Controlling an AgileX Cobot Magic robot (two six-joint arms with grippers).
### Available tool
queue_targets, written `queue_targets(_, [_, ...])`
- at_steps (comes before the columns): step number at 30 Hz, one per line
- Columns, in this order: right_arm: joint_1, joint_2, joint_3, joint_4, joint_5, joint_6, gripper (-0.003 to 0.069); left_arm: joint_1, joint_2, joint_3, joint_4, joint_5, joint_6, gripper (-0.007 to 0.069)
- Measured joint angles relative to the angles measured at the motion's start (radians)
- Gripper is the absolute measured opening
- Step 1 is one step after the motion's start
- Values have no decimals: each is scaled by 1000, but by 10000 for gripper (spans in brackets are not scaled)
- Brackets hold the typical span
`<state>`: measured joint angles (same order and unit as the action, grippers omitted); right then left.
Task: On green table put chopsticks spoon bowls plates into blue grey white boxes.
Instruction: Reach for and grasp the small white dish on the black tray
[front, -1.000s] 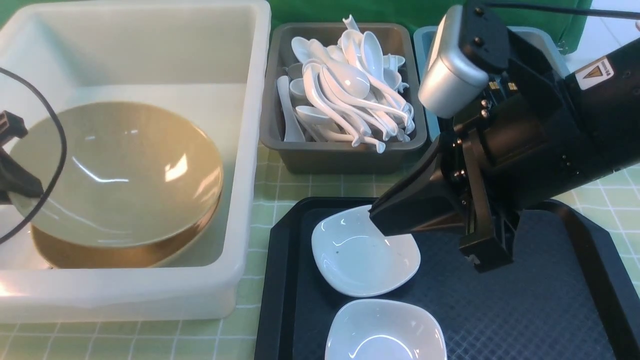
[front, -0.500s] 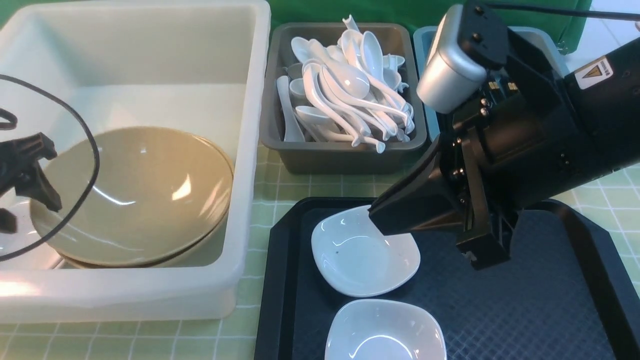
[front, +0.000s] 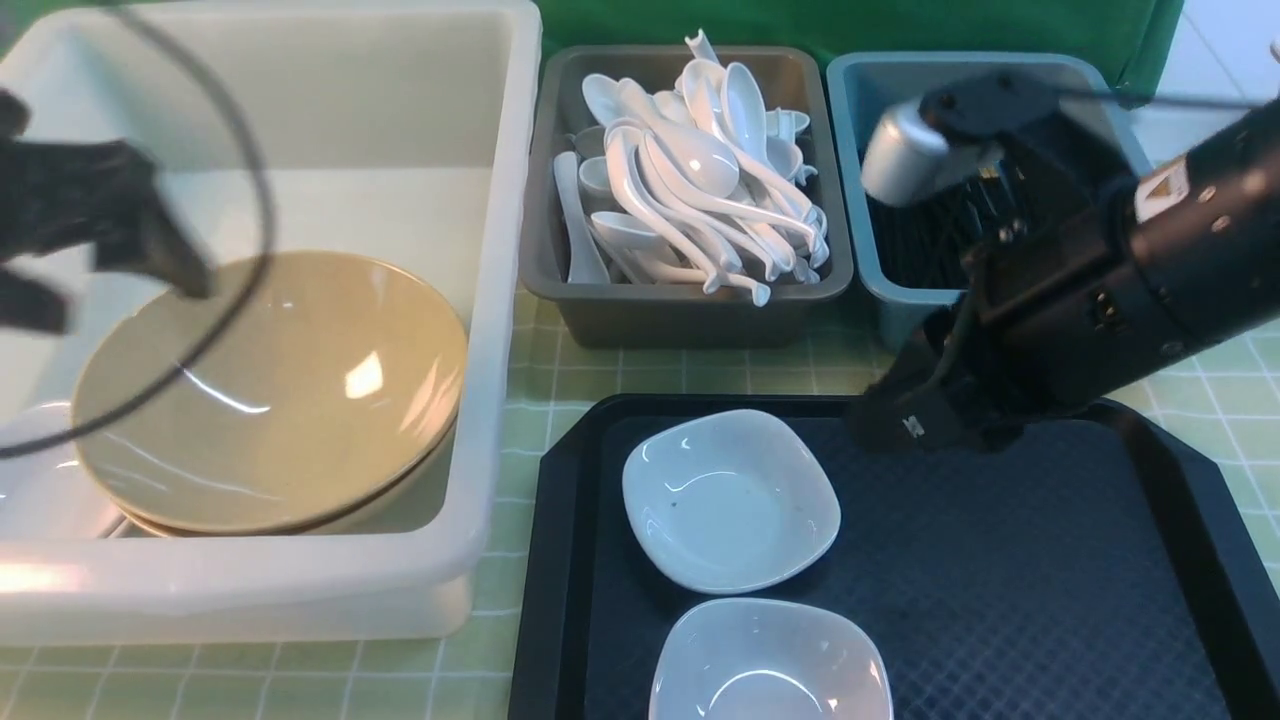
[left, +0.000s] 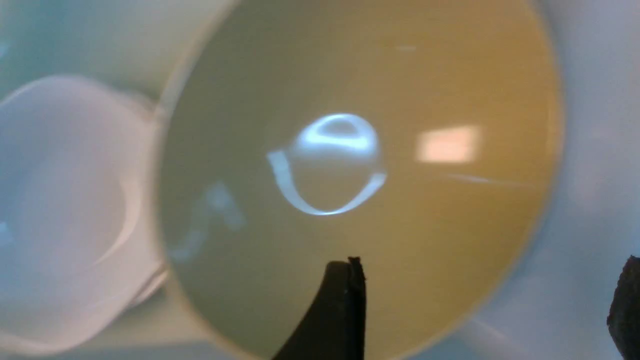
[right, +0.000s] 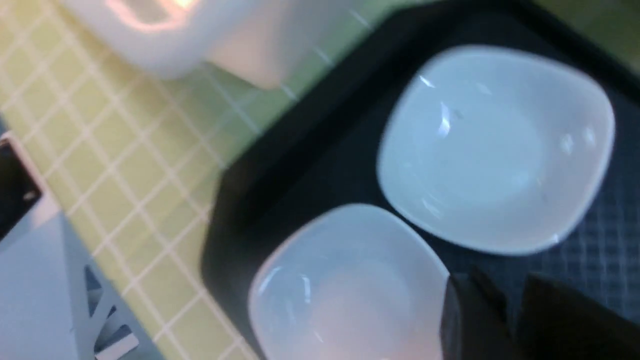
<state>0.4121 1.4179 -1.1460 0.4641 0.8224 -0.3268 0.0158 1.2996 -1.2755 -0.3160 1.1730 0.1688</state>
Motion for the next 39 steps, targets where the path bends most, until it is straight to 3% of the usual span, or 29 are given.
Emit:
queue_targets(2, [-18, 27, 26, 11, -10, 11, 223, -68, -33, 24, -57, -19, 62, 659])
queue_targets(5, [-63, 133, 75, 76, -48, 9, 318, -258, -102, 116, -182, -109, 221, 632])
queue_targets(8, [-86, 207, 78, 119, -99, -10, 358, -398, -129, 203, -241, -206, 321, 587])
queue_targets(11, [-102, 295, 78, 143, -160, -15, 372, -521, -132, 289, -276, -319, 395, 528])
queue_targets(14, [-104, 362, 78, 153, -196, -15, 372, -581, -132, 334, -283, -377, 407, 476])
queue_targets(22, [-104, 465, 78, 407, -242, -187, 372, -606, -132, 366, -290, -397, 418, 269])
queue_targets(29, [-104, 487, 75, 497, -247, -229, 372, -606, -135, 366, -290, -397, 418, 34])
queue_targets(39, [-105, 459, 48, 489, -230, -241, 372, -606, -135, 366, -290, -397, 418, -1])
